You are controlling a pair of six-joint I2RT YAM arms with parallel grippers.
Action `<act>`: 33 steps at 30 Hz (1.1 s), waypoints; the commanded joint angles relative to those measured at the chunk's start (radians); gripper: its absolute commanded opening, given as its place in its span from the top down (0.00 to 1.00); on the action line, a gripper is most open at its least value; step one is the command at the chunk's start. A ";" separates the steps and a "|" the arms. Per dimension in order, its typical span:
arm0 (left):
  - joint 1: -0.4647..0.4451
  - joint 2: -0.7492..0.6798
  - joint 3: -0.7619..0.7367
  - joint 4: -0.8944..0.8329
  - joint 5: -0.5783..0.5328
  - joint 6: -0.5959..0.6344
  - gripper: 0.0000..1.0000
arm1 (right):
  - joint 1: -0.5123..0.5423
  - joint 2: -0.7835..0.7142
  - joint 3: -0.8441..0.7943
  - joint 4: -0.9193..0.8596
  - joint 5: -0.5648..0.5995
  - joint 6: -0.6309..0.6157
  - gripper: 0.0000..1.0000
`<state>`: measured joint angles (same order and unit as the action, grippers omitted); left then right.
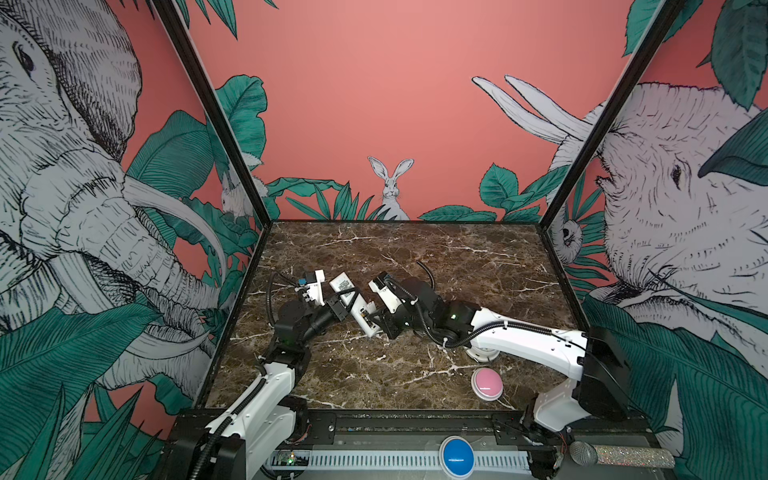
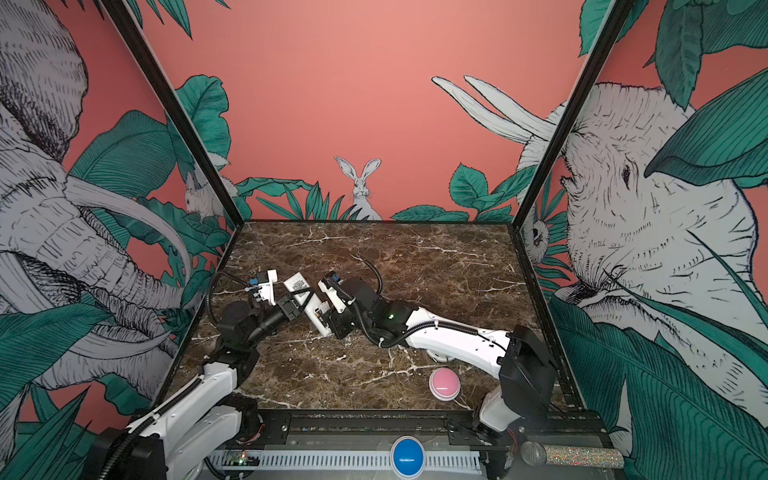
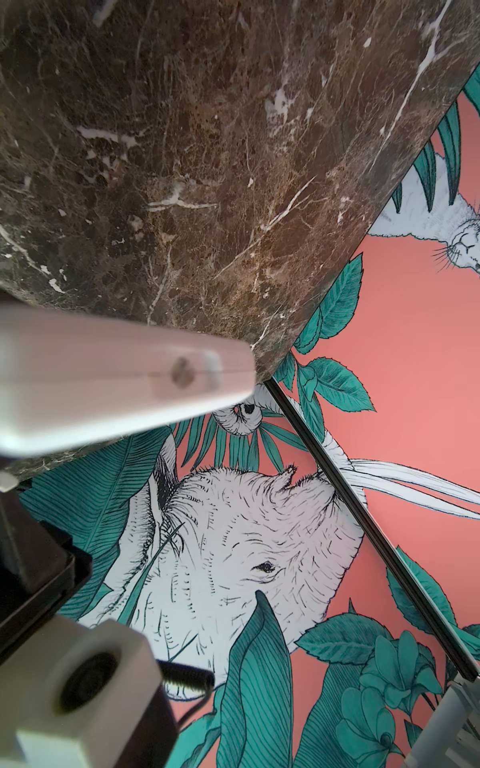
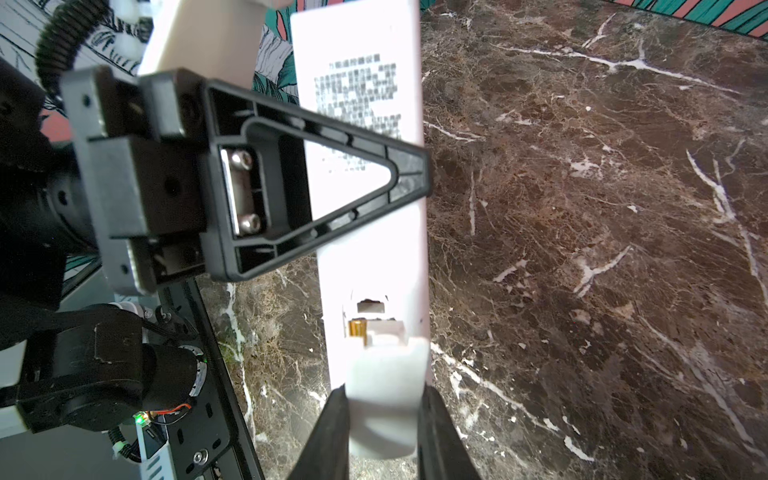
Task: Load the batteries into the remote control
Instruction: 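Lay the cover over the battery compartment and slide it into place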
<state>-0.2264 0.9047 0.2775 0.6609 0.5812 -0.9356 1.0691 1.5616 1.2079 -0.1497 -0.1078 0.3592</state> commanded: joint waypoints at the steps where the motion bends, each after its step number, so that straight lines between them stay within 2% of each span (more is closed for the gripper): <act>1: 0.002 -0.012 -0.011 0.054 -0.008 -0.011 1.00 | 0.015 0.023 0.035 0.025 0.012 -0.004 0.84; 26: 0.003 -0.008 -0.011 0.063 -0.011 -0.023 1.00 | 0.037 0.083 0.070 -0.070 0.074 -0.046 0.84; 33: 0.002 -0.006 -0.012 0.070 -0.011 -0.026 1.00 | 0.039 0.091 0.073 -0.067 0.063 -0.047 0.77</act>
<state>-0.2264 0.9062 0.2718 0.6628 0.5671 -0.9455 1.0973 1.6321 1.2598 -0.2066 -0.0513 0.3214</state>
